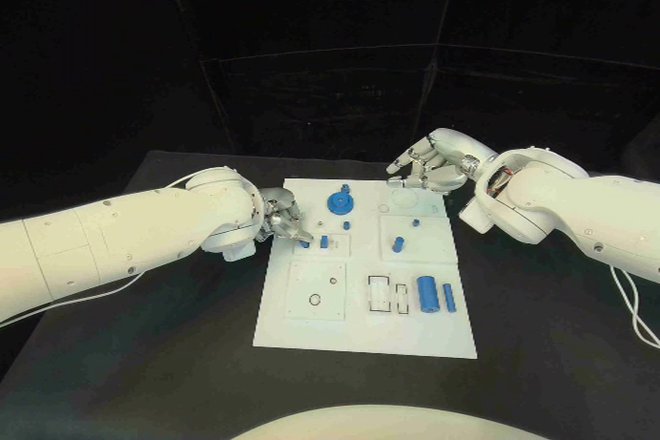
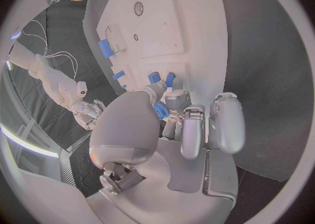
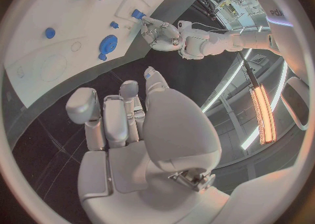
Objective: Assemble the parts on the task board
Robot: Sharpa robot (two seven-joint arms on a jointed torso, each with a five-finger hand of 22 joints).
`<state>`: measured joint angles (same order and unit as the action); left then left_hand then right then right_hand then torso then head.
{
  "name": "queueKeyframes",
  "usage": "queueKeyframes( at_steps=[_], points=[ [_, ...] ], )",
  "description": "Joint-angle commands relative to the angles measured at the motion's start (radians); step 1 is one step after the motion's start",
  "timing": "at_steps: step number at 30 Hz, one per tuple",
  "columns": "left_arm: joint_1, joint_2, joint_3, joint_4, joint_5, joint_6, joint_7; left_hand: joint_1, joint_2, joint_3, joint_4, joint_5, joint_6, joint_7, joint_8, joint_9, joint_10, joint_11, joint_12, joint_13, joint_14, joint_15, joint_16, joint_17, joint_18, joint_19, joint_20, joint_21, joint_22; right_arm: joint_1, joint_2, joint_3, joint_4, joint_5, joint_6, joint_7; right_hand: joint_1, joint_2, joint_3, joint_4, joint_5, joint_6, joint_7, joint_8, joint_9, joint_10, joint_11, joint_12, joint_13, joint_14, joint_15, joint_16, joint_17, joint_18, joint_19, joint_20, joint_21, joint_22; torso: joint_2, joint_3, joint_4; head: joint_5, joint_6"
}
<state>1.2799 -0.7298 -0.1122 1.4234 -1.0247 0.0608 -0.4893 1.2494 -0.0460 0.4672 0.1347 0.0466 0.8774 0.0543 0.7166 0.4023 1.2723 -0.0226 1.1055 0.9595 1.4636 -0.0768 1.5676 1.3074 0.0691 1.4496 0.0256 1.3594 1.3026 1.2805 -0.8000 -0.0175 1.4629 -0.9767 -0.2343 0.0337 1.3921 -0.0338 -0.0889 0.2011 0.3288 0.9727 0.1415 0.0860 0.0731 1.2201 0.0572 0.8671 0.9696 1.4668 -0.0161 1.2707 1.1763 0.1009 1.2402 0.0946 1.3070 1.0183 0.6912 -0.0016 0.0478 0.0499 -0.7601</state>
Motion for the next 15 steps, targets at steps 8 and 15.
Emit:
queueKeyframes(
  at_steps=[8, 15],
  points=[
    [-0.002, 0.015, -0.002, -0.013, -0.004, 0.035, -0.025, -0.020, -0.002, 0.108, -0.094, 0.003, 0.004, -0.006, 0.008, 0.001, 0.004, -0.001, -0.006, -0.004, 0.107, -0.005, 0.003, 0.263, -0.005, 0.004, 0.002, -0.003, -0.002, 0.002, 0.000, 0.001, 0.004, -0.001, 0.004, 0.009, 0.000, 0.010, -0.006, 0.002, 0.005, -0.003, 0.002, 0.005, 0.000, -0.006, -0.002, -0.002, -0.001, 0.018, -0.003, -0.005, 0.000, 0.012, -0.008, -0.002, -0.007, -0.001, 0.000, 0.0001, -0.0002, -0.002, -0.003],
    [-0.001, 0.020, -0.005, -0.017, -0.004, 0.040, -0.028, -0.025, -0.003, 0.109, -0.091, 0.003, 0.004, -0.006, 0.009, 0.002, 0.004, -0.001, -0.007, -0.005, 0.107, -0.005, 0.003, 0.263, -0.005, 0.004, 0.002, -0.003, -0.002, 0.002, -0.001, 0.001, 0.004, -0.001, 0.004, 0.009, 0.000, 0.010, -0.006, 0.002, 0.005, -0.003, 0.002, 0.005, 0.000, -0.006, -0.002, -0.002, -0.001, 0.018, -0.003, -0.005, 0.000, 0.012, -0.008, -0.002, -0.007, -0.001, 0.000, -0.0003, -0.0001, -0.004, -0.004]
  ],
)
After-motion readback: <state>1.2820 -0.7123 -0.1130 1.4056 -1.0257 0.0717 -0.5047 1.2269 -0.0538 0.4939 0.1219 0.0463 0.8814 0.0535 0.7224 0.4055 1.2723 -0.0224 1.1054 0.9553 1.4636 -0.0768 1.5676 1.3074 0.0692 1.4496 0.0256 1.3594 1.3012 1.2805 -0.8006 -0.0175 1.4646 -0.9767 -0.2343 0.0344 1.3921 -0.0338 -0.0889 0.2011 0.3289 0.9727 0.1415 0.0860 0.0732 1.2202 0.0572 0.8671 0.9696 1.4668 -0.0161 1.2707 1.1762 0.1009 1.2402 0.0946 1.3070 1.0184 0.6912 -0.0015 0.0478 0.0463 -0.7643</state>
